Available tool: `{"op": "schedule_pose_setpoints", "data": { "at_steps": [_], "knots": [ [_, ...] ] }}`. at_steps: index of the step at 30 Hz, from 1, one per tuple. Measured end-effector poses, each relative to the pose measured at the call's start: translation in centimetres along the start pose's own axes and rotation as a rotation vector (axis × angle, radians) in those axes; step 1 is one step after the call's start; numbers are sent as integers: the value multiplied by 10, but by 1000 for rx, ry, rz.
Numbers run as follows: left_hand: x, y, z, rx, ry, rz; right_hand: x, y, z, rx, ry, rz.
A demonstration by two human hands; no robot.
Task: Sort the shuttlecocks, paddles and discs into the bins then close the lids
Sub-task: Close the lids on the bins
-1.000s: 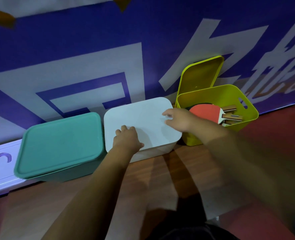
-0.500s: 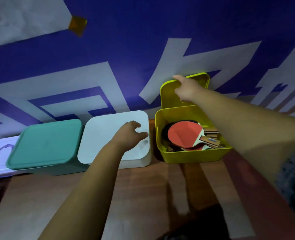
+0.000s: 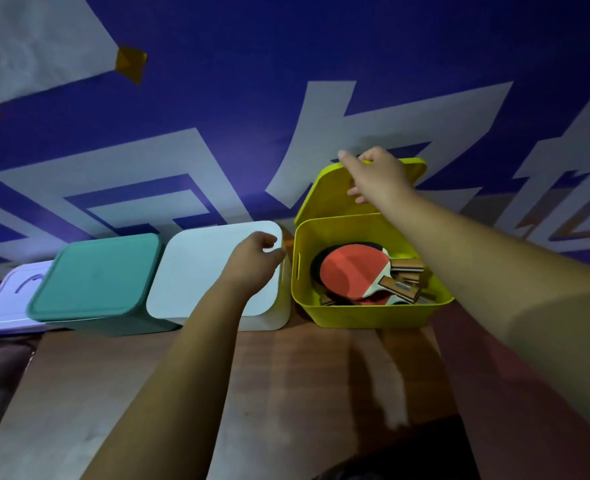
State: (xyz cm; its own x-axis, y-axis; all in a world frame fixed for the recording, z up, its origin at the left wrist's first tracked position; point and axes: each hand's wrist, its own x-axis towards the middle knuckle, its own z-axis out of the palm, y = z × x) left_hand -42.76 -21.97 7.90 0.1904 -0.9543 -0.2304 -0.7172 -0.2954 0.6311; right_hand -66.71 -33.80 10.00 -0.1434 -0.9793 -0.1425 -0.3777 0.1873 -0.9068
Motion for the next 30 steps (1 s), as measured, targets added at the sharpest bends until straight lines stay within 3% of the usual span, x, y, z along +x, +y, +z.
{"op": "schedule_pose_setpoints", "data": {
  "at_steps": [3,6,10,16,19,22,30],
  "knots": [
    [9,20,10,117,163,151,-10,1,-23,171,81,31],
    [17,34,18,421,301,398,-24,11,-50,273,73,69],
    [18,51,34,557,184,613,-40,47,-84,326,1,197],
    [-15,42,80,617,-16,695,-57,121,-111,257,37,346],
    [-34,28,102,681,-37,685,-73,150,-119,-97,59,288],
    [-48,16,118,711,-98,663,-80,177,-116,-291,65,239],
    [-56,-2,133,692,-51,702,-96,211,-107,-348,27,18]
  ]
}}
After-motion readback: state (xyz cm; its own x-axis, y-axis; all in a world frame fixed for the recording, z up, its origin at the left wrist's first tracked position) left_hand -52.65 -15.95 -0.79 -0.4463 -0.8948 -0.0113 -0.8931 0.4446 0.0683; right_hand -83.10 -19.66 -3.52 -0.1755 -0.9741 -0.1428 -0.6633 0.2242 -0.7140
